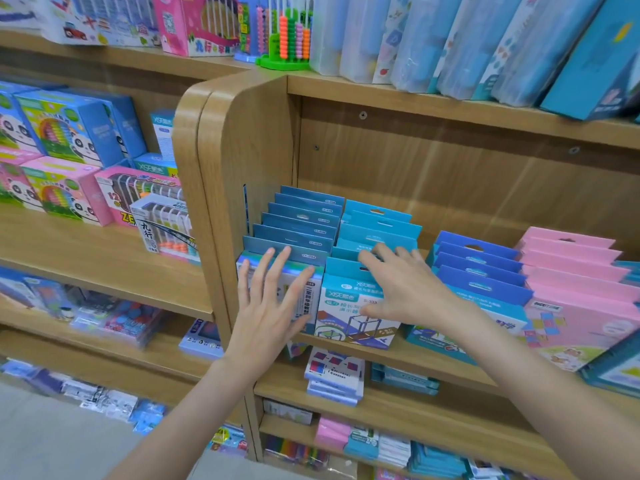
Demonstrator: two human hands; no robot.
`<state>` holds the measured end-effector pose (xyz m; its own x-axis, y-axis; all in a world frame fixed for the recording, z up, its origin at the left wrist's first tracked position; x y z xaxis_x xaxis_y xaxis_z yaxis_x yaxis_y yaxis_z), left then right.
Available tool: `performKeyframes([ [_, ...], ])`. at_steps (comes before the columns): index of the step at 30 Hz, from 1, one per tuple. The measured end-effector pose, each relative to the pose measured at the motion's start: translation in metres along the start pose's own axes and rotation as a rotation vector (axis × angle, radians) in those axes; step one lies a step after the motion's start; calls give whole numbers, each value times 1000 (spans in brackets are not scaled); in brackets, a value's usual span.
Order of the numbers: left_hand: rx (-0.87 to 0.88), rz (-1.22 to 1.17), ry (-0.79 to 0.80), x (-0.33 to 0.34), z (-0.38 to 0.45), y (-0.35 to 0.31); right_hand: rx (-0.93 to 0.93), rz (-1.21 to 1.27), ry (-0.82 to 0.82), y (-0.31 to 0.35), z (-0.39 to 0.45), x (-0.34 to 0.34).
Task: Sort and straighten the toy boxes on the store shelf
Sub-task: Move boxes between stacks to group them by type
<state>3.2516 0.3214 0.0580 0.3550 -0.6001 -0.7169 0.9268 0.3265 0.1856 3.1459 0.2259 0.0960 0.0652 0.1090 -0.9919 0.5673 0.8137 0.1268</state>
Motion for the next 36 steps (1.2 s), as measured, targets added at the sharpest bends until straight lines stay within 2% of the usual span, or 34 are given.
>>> performKeyframes([
  [4, 5, -33, -20, -1, -1, 0, 33, -23, -28, 3, 0, 3],
  [9, 40, -17, -9, -3, 3, -3, 2, 119, -135, -4, -14, -6],
  [12, 97, -3, 3, -9, 17, -14, -14, 177, -89, -15, -20, -9],
  [14, 153, 18, 1, -10, 23, -27, -44, 297, -120, -23, -18, -22],
  [17, 159, 18, 12, -6, 27, -34, -27, 478, -277, -51, 4, -58],
  [18, 155, 14, 15, -4, 27, -34, 3, 503, -259, -63, 17, -63],
  [19, 153, 10, 17, -3, 27, -34, 40, 516, -187, -73, 33, -62],
  [23, 168, 16, 15, -2, 25, -34, 196, 586, 276, -97, 75, -29],
  [26, 167, 19, 9, -3, 26, -35, 286, 647, 494, -103, 80, -10],
  [30, 166, 28, 10, -1, 26, -34, 317, 689, 655, -100, 81, -3],
  [36, 172, 42, 11, 1, 26, -33, 288, 773, 724, -99, 77, 0],
])
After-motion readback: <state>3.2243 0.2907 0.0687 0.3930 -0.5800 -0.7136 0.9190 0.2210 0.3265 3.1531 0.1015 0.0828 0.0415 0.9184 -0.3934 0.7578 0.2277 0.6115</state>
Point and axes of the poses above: each hand's wrist, its own z-axis towards the middle knuckle, its own x-axis out of the palm, y = z × x, the point moved 9 cm from there along z, towards the middle knuckle, and after that the axes turned 14 degrees about z, right-handed, at the moved point
